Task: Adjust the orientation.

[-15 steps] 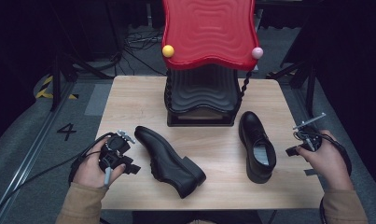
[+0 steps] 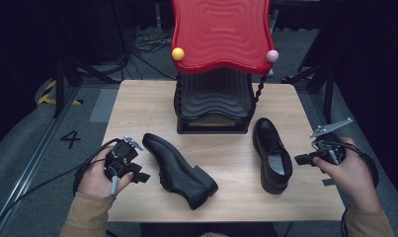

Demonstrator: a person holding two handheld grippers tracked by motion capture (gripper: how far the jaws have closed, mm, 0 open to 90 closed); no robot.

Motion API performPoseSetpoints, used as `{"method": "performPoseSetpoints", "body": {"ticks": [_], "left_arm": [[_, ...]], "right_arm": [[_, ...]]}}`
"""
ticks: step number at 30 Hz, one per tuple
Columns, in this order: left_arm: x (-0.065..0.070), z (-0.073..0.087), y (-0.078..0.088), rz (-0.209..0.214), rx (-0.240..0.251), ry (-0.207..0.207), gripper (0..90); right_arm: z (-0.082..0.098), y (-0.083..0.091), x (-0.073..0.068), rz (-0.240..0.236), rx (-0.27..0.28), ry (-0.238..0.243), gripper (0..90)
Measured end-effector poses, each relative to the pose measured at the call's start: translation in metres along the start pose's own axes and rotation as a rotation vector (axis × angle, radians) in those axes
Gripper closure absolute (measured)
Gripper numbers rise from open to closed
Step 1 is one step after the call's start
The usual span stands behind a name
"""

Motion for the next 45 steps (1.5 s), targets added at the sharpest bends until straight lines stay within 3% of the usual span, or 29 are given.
{"method": "performPoseSetpoints", "body": {"ticks": [5, 16, 27, 33, 38, 45], "left_arm": [[0.007, -0.002, 0.002, 0.000, -0.008, -0.004, 50.2], [0.022, -0.006, 0.007, 0.002, 0.012, -0.050, 48.9], [0.021, 0.002, 0.009, -0.008, 0.022, -0.041, 49.1], [0.019, 0.004, 0.008, -0.012, 0.024, -0.036, 48.8], [0.017, 0.005, 0.006, -0.007, 0.020, -0.024, 48.6], [0.018, 0.005, 0.005, -0.010, 0.023, -0.028, 48.4]], "right_arm": [[-0.006, 0.000, -0.015, -0.023, 0.008, 0.058, 90.0], [-0.020, -0.015, -0.035, -0.099, 0.033, 0.122, 90.0], [-0.044, -0.038, -0.063, -0.153, 0.018, 0.214, 90.0], [-0.054, -0.047, -0.076, -0.178, 0.012, 0.240, 90.0], [-0.067, -0.066, -0.096, -0.209, -0.024, 0.287, 90.0], [-0.076, -0.087, -0.113, -0.236, -0.059, 0.331, 90.0]]}}
Point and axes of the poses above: each handheld gripper's, and its own axes: y roughly backward along the jaws, z roughly out of its underside, x roughly to its right, the point moved 1 cm from there along -y, roughly forward along the jaws, and after that the axes turned 3 degrees about -x, right-handed, at the moved point
